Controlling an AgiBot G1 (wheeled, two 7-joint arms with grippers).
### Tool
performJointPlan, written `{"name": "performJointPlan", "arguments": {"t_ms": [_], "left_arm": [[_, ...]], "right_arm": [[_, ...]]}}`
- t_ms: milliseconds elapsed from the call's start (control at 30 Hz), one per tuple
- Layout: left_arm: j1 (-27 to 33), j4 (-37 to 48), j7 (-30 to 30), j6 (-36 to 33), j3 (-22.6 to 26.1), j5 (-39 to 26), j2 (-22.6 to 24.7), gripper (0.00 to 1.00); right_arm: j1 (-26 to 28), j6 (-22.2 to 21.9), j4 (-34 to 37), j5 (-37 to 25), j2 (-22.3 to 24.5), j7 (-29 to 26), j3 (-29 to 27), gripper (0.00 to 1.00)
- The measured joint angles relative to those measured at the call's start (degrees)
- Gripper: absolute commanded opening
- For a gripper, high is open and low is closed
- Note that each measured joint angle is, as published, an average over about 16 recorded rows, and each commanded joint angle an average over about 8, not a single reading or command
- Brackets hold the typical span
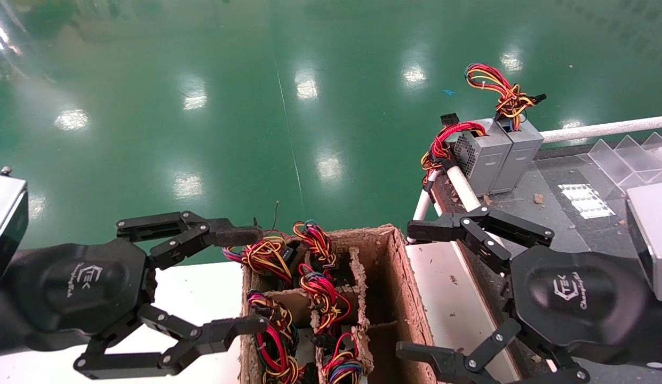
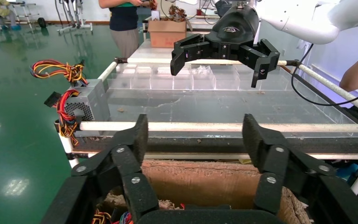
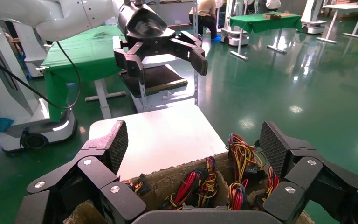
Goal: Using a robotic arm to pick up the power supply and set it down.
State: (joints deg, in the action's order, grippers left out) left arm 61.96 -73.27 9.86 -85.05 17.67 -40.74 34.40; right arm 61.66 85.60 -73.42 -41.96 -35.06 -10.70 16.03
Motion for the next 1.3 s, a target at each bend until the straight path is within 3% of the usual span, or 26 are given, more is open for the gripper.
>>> {"name": "performJointPlan", "arguments": {"t_ms": [500, 900, 933, 1167, 1200, 1300], "left_arm": [[0.0, 0.0, 0.0, 0.0, 0.0, 0.0, 0.0, 0.00], [0.0, 0.0, 0.0, 0.0, 0.0, 0.0, 0.0, 0.00], [0.0, 0.0, 0.0, 0.0, 0.0, 0.0, 0.0, 0.05], [0.0, 0.0, 0.0, 0.0, 0.1, 0.0, 0.0, 0.92], [0.0, 0.0, 0.0, 0.0, 0.1, 0.0, 0.0, 1.00], [0.0, 0.0, 0.0, 0.0, 0.1, 0.0, 0.0, 1.00]], "right_arm": [[-0.2, -1.1, -0.1, -1.5, 0.0, -0.4, 0.6, 1.00], [0.4, -3.6, -1.8, -9.3, -0.8, -4.4, 4.8, 1.00], [0.6, -3.6, -2.0, -10.2, -1.0, -4.9, 5.5, 1.00], [1.9, -2.8, -2.4, -17.0, -3.9, -8.5, 10.5, 0.15], [2.1, -2.7, -2.4, -17.9, -4.5, -8.8, 11.2, 0.03], [2.5, -2.2, -2.4, -20.3, -6.0, -9.9, 13.1, 0.00]]}}
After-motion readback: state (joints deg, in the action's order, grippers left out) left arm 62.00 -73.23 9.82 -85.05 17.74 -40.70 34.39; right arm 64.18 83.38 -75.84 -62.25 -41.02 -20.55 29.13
